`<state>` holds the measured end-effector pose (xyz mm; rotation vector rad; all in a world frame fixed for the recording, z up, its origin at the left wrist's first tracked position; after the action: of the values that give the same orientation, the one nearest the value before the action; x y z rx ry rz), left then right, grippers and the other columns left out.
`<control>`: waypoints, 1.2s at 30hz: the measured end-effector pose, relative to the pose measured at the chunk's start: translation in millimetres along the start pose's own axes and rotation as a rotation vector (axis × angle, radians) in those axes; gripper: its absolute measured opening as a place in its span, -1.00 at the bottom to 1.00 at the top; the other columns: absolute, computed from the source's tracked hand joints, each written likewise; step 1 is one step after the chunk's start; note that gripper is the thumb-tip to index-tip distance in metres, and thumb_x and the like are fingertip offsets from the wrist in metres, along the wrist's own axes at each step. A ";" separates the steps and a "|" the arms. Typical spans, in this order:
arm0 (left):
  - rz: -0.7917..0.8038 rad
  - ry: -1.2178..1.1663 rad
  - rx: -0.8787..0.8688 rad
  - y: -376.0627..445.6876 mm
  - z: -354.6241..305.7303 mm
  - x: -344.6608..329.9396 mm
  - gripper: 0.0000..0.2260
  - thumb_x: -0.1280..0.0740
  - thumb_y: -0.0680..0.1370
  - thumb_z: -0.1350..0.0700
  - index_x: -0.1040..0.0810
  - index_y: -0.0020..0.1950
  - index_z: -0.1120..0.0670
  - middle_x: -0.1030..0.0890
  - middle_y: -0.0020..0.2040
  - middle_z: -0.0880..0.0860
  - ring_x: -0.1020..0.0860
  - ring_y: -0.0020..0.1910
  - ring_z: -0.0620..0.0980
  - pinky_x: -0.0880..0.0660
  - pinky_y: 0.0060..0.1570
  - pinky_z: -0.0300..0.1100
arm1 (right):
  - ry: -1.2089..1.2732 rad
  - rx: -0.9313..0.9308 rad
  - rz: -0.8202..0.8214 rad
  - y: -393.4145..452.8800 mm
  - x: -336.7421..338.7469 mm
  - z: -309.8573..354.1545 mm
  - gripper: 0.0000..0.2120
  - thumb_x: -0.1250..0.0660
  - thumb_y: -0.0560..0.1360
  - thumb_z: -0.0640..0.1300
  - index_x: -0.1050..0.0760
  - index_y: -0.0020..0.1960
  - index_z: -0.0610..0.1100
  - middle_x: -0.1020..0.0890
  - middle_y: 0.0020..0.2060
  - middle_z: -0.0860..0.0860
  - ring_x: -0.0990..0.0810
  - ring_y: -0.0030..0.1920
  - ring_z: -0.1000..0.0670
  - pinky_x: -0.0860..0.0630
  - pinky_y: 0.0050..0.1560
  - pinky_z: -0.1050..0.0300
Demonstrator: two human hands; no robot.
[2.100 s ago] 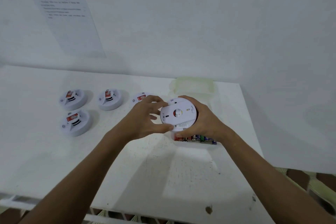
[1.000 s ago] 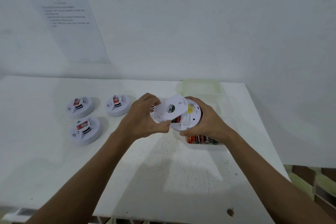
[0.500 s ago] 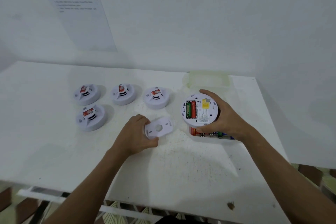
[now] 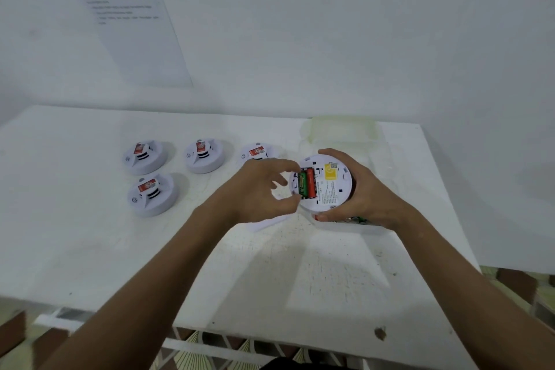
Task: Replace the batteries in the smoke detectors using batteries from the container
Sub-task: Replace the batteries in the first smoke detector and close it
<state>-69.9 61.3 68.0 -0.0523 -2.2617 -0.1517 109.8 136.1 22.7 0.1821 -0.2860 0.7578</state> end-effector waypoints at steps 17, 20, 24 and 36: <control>0.182 0.195 -0.064 21.2 -25.2 -18.6 -0.55 -0.52 0.38 -0.03 -0.52 0.21 0.05 -0.65 0.07 0.00 -0.62 -0.04 -0.03 -0.62 -0.02 -0.15 | -0.077 0.029 -0.019 -13.3 11.4 2.9 -0.08 -0.68 0.12 -0.26 -0.39 0.40 -0.03 -0.60 0.17 0.13 -0.58 0.17 0.11 -0.53 0.07 0.32; 0.195 0.241 -0.062 22.2 -34.3 -24.7 -0.59 -0.51 0.40 0.00 -0.52 0.17 0.07 -0.65 0.06 0.00 -0.62 -0.05 -0.01 -0.60 -0.04 -0.20 | -0.083 0.034 -0.007 -15.7 16.8 3.2 -0.11 -0.67 0.10 -0.23 -0.42 0.37 -0.03 -0.61 0.14 0.15 -0.59 0.16 0.10 -0.54 0.07 0.30; 0.195 0.298 -0.089 23.0 -42.7 -38.7 -0.61 -0.46 0.42 0.00 -0.50 0.18 0.11 -0.64 0.01 0.04 -0.61 -0.09 0.03 -0.60 -0.11 -0.05 | -0.072 0.032 0.009 -20.9 29.1 -1.0 -0.12 -0.68 0.11 -0.25 -0.44 0.36 -0.02 -0.61 0.14 0.14 -0.59 0.16 0.06 -0.57 0.07 0.24; -0.004 0.185 -0.180 31.5 -55.9 -62.4 -0.64 -0.22 0.57 -0.06 -0.55 0.31 0.02 -0.58 0.18 0.05 -0.54 -0.11 -0.06 -0.49 -0.22 -0.36 | 0.029 0.033 -0.054 -26.8 64.6 -15.4 -0.14 -0.64 0.14 -0.36 -0.42 0.34 0.05 -0.63 0.09 0.20 -0.61 0.13 0.11 -0.59 0.02 0.21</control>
<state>15.5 86.2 58.5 -0.1237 -2.0586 -0.3485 176.0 162.9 27.2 0.2090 -0.2402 0.7109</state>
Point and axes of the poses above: each hand's wrist, its own y-axis towards the middle knuckle, its own x-axis out of the back of the hand, z = x × y, the point moved 5 cm from there along y, towards the middle knuckle
